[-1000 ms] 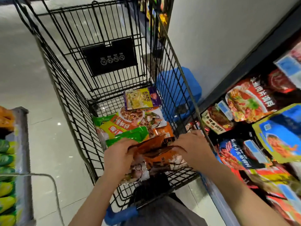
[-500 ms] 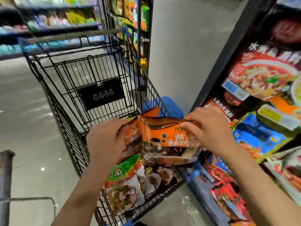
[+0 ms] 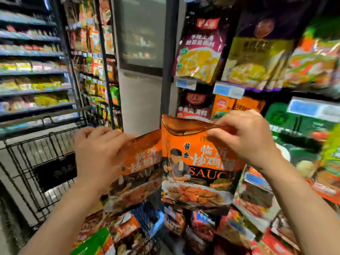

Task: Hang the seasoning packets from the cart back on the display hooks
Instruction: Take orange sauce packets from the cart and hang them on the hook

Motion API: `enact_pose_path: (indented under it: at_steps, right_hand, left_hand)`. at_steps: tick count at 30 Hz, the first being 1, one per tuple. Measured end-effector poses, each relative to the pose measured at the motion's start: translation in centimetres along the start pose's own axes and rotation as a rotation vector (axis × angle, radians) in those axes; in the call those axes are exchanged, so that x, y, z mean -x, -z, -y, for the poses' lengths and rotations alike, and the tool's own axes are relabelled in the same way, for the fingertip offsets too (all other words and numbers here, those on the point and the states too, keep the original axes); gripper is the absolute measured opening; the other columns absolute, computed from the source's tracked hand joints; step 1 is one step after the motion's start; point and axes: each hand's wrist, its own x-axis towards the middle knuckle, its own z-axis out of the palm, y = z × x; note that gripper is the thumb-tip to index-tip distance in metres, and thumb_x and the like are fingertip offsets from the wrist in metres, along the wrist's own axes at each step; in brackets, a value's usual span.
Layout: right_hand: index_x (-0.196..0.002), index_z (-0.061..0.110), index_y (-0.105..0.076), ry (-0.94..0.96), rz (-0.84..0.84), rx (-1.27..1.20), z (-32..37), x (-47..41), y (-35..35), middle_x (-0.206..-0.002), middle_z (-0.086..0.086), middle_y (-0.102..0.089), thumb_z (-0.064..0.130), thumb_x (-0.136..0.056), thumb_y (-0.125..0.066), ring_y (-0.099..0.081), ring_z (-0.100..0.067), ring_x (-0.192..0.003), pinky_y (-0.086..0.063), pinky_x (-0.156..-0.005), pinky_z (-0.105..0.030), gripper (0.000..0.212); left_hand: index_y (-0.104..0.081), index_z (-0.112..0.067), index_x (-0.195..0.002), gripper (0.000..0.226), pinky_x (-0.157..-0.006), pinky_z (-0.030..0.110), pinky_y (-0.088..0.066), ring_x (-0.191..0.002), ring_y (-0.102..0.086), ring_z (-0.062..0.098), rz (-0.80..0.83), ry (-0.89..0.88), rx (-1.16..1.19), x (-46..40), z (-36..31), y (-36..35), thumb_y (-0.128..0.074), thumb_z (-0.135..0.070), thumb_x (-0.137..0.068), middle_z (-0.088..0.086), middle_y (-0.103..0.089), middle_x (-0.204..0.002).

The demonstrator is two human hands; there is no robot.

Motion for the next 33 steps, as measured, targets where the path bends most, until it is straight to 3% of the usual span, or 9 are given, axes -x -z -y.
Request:
enact_pose_path:
  at_steps: [2,5,10,14,25,29,33]
  right_hand:
    - [-0.070,0.016,-0.066,-0.005,-0.061,0.078,-1.4,1.1,4.3,-0.070,0.000,-0.067,0.051,-0.075,-0.055,-0.064,-0.024,-0.070,-0.038,-0.068,-0.034,0.037]
    - [-0.070,0.017,-0.067,-0.012,-0.097,0.225,-3.1,2.8,10.6,-0.069,0.000,-0.066,0.051,-0.075,-0.054,-0.063,-0.024,-0.069,-0.039,-0.068,-0.034,0.037]
    - [-0.071,0.021,-0.069,-0.063,-0.111,0.398,-6.0,5.7,20.2,-0.071,0.000,-0.069,0.050,-0.074,-0.053,-0.065,-0.024,-0.070,-0.044,-0.069,-0.040,0.034]
    - [-0.074,0.019,-0.071,-0.099,-0.119,0.505,-7.1,7.3,26.8,-0.074,-0.002,-0.070,0.053,-0.075,-0.052,-0.065,-0.027,-0.071,-0.046,-0.070,-0.045,0.039]
    - [-0.073,0.018,-0.071,-0.306,-0.295,0.706,-9.2,9.1,37.4,-0.077,-0.002,-0.071,0.052,-0.071,-0.059,-0.065,-0.025,-0.072,-0.047,-0.072,-0.054,0.036]
    - [-0.077,0.021,-0.071,-0.403,-0.426,0.788,-9.6,8.8,40.1,-0.082,0.003,-0.070,0.050,-0.070,-0.065,-0.064,-0.020,-0.078,-0.046,-0.079,-0.054,0.030]
    - [-0.082,0.020,-0.071,-0.492,-0.490,0.892,-10.1,8.2,42.6,-0.089,-0.002,-0.070,0.038,-0.073,-0.074,-0.063,-0.023,-0.087,-0.047,-0.081,-0.049,0.020]
  left_hand:
    - [-0.073,-0.021,-0.087,0.016,-0.081,0.039,-0.031,-0.085,-0.050,0.017,-0.035,-0.034,0.034,-1.3,-3.0,-0.1,-0.058,-0.019,-0.083,-0.004,-0.072,-0.081]
    - [-0.071,-0.025,-0.090,0.020,-0.077,0.049,-0.043,-0.084,-0.052,0.021,-0.044,-0.075,0.132,-3.0,-7.5,-0.9,-0.060,-0.015,-0.078,-0.003,-0.072,-0.085]
    - [-0.070,-0.030,-0.089,0.021,-0.076,0.036,-0.026,-0.084,-0.050,0.016,-0.104,-0.141,0.299,-6.7,-15.7,-2.2,-0.058,-0.021,-0.075,-0.007,-0.070,-0.083]
    - [-0.071,-0.031,-0.090,0.020,-0.076,0.051,-0.043,-0.084,-0.062,0.021,-0.077,-0.169,0.533,-9.7,-20.6,-3.7,-0.054,-0.031,-0.079,-0.008,-0.070,-0.086]
    - [-0.072,-0.027,-0.088,0.017,-0.078,0.056,-0.041,-0.085,-0.062,0.022,-0.144,-0.309,0.849,-17.0,-29.1,-7.2,-0.062,-0.020,-0.076,-0.013,-0.066,-0.086]
    - [-0.071,-0.026,-0.089,0.020,-0.089,0.051,-0.038,-0.090,-0.056,0.018,-0.178,-0.352,0.940,-19.4,-32.0,-7.6,-0.058,-0.023,-0.075,-0.017,-0.061,-0.088]
    - [-0.071,-0.025,-0.091,0.025,-0.084,0.017,-0.038,-0.089,-0.052,0.008,-0.186,-0.478,1.183,-21.8,-34.8,-7.0,-0.051,-0.034,-0.078,-0.027,-0.058,-0.093]
